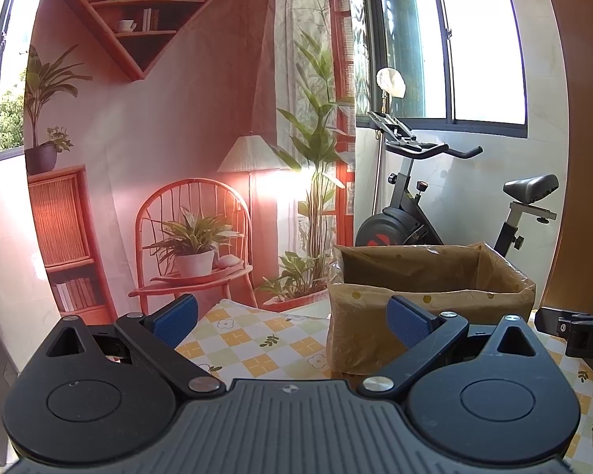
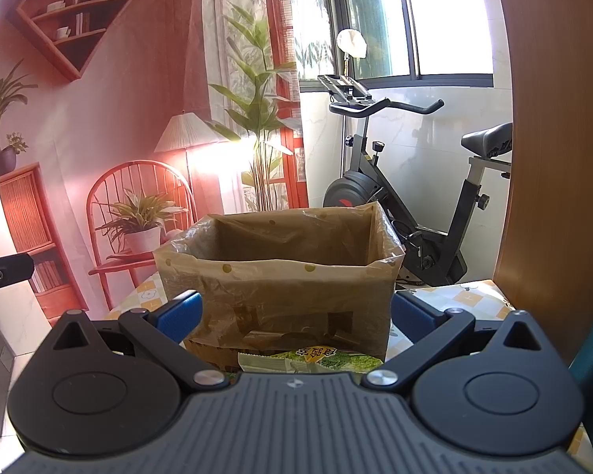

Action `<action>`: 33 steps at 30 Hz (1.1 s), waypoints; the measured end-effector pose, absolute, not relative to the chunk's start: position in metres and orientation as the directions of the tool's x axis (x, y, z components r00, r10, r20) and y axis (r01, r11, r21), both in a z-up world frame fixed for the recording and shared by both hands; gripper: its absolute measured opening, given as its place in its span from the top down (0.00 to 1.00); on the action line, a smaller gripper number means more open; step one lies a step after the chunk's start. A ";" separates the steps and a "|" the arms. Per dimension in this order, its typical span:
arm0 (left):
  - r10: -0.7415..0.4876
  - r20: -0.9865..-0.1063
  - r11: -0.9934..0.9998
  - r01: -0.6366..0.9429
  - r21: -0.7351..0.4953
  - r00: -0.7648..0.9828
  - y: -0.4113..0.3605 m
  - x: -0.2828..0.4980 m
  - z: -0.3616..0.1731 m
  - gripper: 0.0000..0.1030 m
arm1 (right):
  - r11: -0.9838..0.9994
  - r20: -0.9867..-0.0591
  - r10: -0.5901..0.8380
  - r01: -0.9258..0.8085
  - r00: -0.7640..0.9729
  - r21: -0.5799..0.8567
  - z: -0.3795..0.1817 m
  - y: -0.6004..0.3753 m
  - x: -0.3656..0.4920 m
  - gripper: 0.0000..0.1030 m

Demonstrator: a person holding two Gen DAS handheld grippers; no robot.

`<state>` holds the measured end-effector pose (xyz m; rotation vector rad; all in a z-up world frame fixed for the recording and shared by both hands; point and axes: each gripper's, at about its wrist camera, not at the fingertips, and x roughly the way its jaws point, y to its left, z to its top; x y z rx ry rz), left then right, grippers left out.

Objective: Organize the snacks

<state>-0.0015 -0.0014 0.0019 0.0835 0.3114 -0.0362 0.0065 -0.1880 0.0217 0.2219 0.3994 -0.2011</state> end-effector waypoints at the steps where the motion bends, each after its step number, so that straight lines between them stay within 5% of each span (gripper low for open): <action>1: -0.023 -0.307 0.996 0.048 0.076 0.952 -0.001 -0.002 0.002 0.01 | 0.956 -0.405 -0.149 0.236 0.902 0.173 0.021 -0.188 0.007 0.00; 23: -0.072 -0.275 0.995 0.088 0.047 0.959 0.004 0.001 -0.013 0.01 | 0.955 -0.384 -0.144 0.229 0.912 0.186 0.006 -0.190 0.009 0.00; 33: -0.058 -0.384 0.998 0.067 0.011 0.922 0.022 0.027 -0.068 0.03 | 0.962 -0.462 -0.103 0.207 0.881 0.180 -0.055 -0.186 0.013 0.00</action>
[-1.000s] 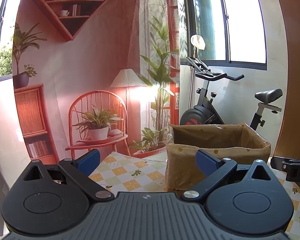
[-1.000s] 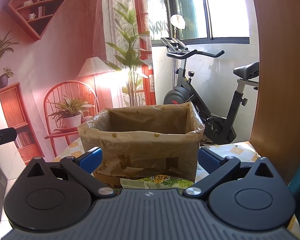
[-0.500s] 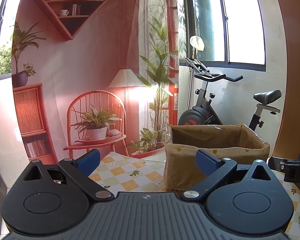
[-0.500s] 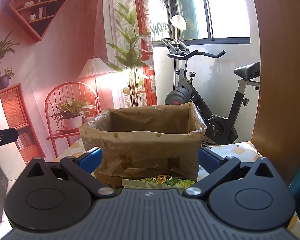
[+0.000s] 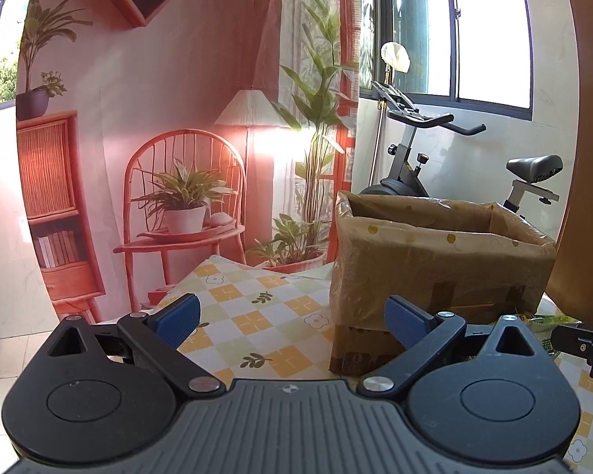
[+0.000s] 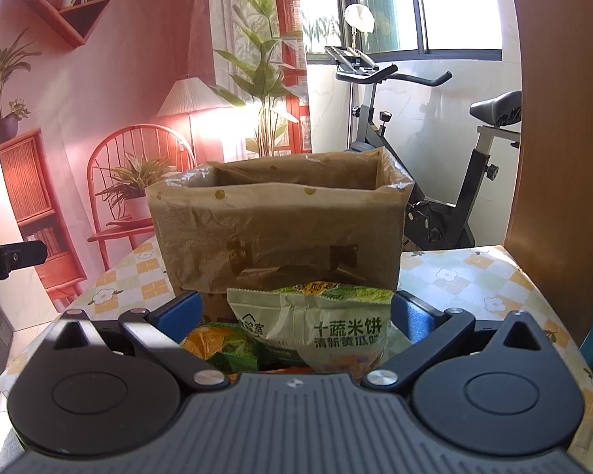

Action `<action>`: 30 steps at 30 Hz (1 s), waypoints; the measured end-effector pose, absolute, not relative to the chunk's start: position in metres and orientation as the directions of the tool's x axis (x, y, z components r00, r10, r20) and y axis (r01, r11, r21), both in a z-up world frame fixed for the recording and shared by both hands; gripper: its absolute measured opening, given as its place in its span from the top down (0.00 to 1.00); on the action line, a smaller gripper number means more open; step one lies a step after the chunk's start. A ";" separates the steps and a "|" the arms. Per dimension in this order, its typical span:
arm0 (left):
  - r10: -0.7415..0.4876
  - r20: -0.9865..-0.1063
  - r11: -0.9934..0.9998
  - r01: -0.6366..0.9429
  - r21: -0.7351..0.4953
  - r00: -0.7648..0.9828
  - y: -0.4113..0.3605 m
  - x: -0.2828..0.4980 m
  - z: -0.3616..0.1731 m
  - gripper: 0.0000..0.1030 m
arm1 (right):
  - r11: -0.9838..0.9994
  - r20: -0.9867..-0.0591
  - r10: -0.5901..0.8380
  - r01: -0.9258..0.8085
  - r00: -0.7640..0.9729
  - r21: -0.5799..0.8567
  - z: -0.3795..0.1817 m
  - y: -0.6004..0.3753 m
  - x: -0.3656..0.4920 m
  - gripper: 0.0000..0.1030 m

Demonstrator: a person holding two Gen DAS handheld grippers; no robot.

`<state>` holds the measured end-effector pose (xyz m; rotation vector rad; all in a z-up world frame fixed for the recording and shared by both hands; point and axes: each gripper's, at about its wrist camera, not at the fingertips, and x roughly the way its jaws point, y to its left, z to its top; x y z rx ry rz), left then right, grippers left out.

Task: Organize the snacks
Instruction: 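Grasp the yellow corn-chip bag with the left tool while the right tool grasps the orange chip bag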

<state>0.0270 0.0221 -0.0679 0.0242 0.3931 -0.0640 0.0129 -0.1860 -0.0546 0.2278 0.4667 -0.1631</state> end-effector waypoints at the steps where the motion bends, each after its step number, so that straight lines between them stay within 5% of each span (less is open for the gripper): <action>1: -0.057 -0.391 0.998 0.067 0.012 0.919 0.023 0.029 -0.074 0.03 | 0.960 -0.477 -0.089 0.202 0.875 0.192 -0.061 -0.186 0.015 0.02; 6: -0.085 -0.466 0.996 0.090 -0.012 0.880 0.029 0.037 -0.106 0.06 | 0.986 -0.545 -0.059 0.135 0.836 0.101 -0.091 -0.162 0.030 0.09; 27: -0.235 -0.633 0.967 0.244 -0.075 0.738 0.020 0.049 -0.168 0.08 | 0.886 -0.644 0.248 0.099 0.724 0.452 -0.156 -0.182 0.064 0.19; 30: -0.265 -0.647 0.958 0.269 -0.095 0.715 0.017 0.050 -0.175 0.07 | 0.885 -0.632 0.264 0.077 0.728 0.459 -0.155 -0.182 0.065 0.34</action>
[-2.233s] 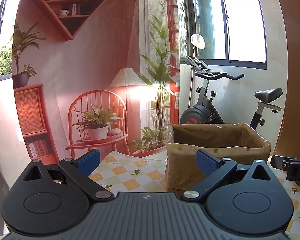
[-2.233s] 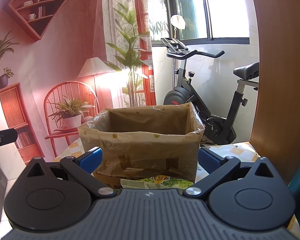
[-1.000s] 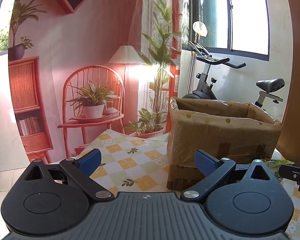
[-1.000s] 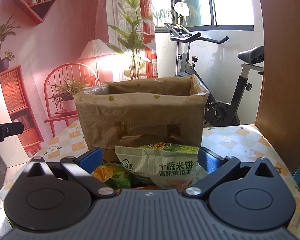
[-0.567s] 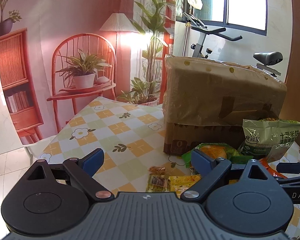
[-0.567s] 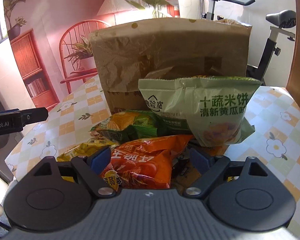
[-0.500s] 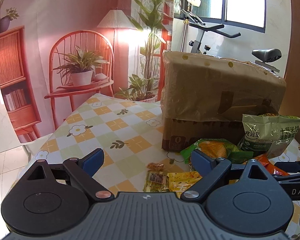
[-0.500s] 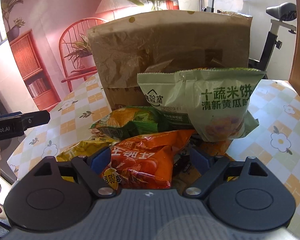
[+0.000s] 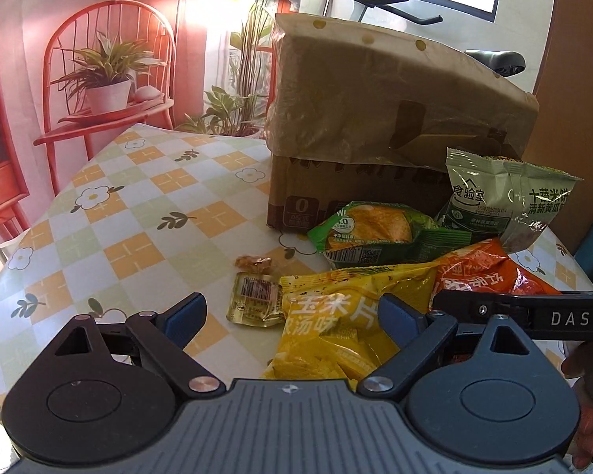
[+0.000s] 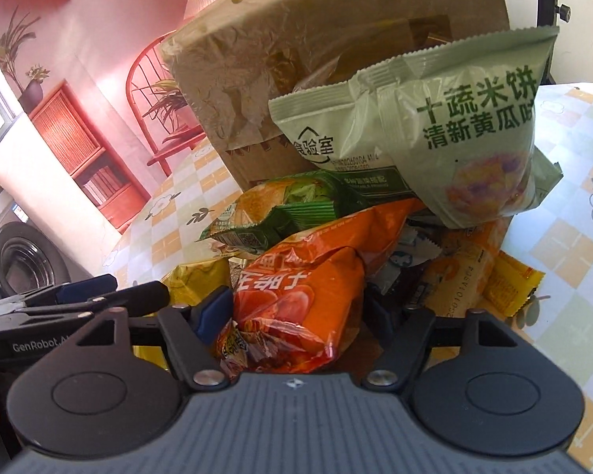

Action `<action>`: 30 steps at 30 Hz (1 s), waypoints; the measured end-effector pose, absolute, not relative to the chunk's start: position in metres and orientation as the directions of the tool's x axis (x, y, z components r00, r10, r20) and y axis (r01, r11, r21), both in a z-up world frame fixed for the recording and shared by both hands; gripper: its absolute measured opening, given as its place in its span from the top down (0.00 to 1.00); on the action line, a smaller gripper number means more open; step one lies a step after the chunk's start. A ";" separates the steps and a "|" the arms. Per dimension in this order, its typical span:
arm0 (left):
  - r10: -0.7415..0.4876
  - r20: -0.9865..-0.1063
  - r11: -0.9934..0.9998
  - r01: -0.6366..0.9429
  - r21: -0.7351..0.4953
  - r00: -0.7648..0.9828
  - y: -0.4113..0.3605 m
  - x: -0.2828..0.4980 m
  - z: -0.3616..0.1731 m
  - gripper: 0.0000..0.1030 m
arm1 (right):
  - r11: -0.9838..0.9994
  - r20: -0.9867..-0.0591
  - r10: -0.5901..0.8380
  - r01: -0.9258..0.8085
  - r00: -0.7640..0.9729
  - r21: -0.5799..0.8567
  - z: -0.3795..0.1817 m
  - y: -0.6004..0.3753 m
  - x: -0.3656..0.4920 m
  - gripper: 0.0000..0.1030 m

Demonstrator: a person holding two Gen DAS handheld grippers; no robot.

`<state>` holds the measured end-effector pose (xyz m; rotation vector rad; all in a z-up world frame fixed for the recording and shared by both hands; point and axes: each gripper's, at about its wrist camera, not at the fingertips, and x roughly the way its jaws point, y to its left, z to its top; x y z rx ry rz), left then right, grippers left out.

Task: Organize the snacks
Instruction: 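Grasp the yellow corn-chip bag with the left tool while the right tool grasps the orange chip bag, then carry both bags over the box and open both tools to drop them in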

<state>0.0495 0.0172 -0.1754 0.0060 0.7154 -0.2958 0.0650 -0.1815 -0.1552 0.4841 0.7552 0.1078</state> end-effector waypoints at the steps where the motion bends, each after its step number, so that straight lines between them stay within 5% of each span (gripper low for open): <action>1: -0.278 -0.653 0.954 0.279 -0.106 0.704 0.017 0.050 -0.178 0.07 | 0.889 -0.627 0.261 0.070 0.734 0.452 -0.154 -0.180 0.065 0.40; 11: -0.345 -0.708 0.929 0.333 -0.163 0.617 0.006 0.058 -0.203 0.06 | 0.895 -0.618 0.247 0.068 0.747 0.440 -0.153 -0.177 0.062 0.46; 15: -0.267 -0.732 0.950 0.298 -0.092 0.627 0.006 0.058 -0.211 0.25 | 0.894 -0.615 0.250 0.065 0.747 0.443 -0.152 -0.177 0.061 0.47; 18: -0.300 -0.707 0.949 0.280 -0.149 0.640 0.020 0.057 -0.201 0.34 | 0.900 -0.612 0.249 0.054 0.751 0.432 -0.148 -0.177 0.059 0.49; 30: -0.252 -0.569 0.967 0.228 -0.114 0.783 0.045 0.035 -0.140 0.36 | 0.924 -0.553 0.274 -0.057 0.787 0.377 -0.116 -0.158 0.047 0.50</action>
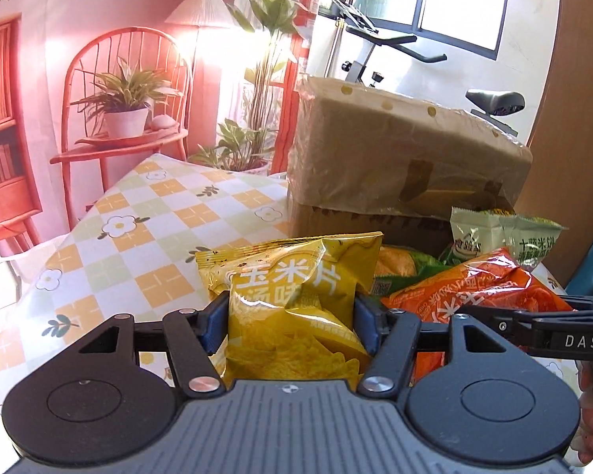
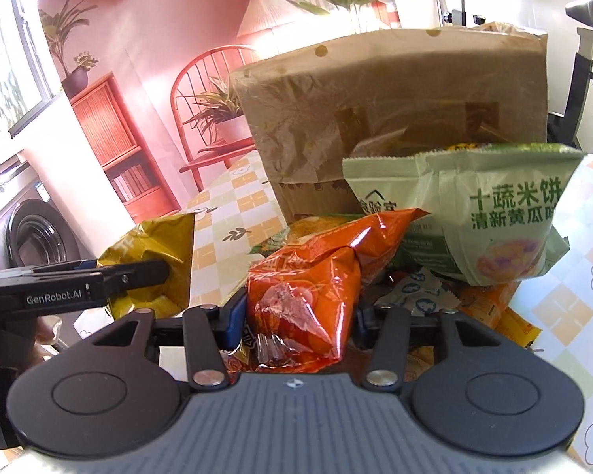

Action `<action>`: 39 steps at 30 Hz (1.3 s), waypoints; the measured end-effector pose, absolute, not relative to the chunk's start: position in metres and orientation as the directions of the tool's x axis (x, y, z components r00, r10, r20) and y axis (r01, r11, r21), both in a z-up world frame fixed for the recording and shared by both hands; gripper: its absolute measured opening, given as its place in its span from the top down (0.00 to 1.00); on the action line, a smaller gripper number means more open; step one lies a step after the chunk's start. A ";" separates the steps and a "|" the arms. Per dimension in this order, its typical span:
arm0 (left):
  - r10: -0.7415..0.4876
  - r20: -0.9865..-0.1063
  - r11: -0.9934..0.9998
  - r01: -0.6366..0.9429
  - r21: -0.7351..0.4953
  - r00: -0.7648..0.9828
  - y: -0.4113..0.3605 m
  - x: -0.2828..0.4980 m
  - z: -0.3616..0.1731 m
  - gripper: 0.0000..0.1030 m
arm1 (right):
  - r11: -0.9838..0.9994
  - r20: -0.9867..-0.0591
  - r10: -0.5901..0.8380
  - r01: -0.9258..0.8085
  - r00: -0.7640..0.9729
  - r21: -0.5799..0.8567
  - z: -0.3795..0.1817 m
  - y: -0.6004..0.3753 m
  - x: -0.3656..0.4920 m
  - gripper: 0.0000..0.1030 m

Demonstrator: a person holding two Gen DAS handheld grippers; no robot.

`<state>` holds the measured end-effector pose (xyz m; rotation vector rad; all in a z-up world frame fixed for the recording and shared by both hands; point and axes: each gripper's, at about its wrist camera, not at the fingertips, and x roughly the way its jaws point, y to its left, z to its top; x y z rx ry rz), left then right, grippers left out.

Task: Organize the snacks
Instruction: 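Carry both bags over the box and open both tools to drop them in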

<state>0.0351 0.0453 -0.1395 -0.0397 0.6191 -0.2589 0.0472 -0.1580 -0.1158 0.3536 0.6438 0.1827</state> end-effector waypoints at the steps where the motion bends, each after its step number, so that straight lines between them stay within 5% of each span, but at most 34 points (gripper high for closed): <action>1: -0.246 -0.560 0.969 0.222 -0.111 0.791 0.047 0.035 -0.134 0.36 | 0.925 -0.543 0.281 -0.073 0.792 0.372 -0.111 -0.156 0.046 0.50; 12: -0.260 -0.410 0.965 0.246 -0.086 0.875 0.033 0.048 -0.054 0.36 | 0.935 -0.356 0.272 -0.159 0.894 0.316 -0.029 -0.172 0.039 0.50; 19: -0.277 -0.376 0.958 0.285 -0.037 0.884 -0.002 0.087 -0.015 0.35 | 0.983 -0.301 0.091 -0.038 0.949 0.177 0.014 -0.217 0.064 0.50; 27: -0.263 -0.386 0.944 0.319 0.089 0.884 -0.073 0.176 0.019 0.35 | 0.990 -0.326 -0.063 0.099 0.943 0.097 0.024 -0.266 0.145 0.50; 34: -0.210 -0.467 0.928 0.326 0.183 0.859 -0.131 0.246 0.001 0.32 | 0.990 -0.452 -0.099 0.132 0.887 0.043 -0.008 -0.284 0.204 0.49; 36: -0.201 -0.492 0.933 0.319 0.169 0.847 -0.133 0.257 -0.008 0.18 | 0.989 -0.493 -0.088 0.134 0.866 0.058 -0.018 -0.288 0.211 0.47; 39: -0.214 -0.525 0.938 0.324 0.126 0.824 -0.127 0.265 -0.015 0.15 | 0.983 -0.535 -0.057 0.140 0.843 0.115 -0.024 -0.296 0.213 0.33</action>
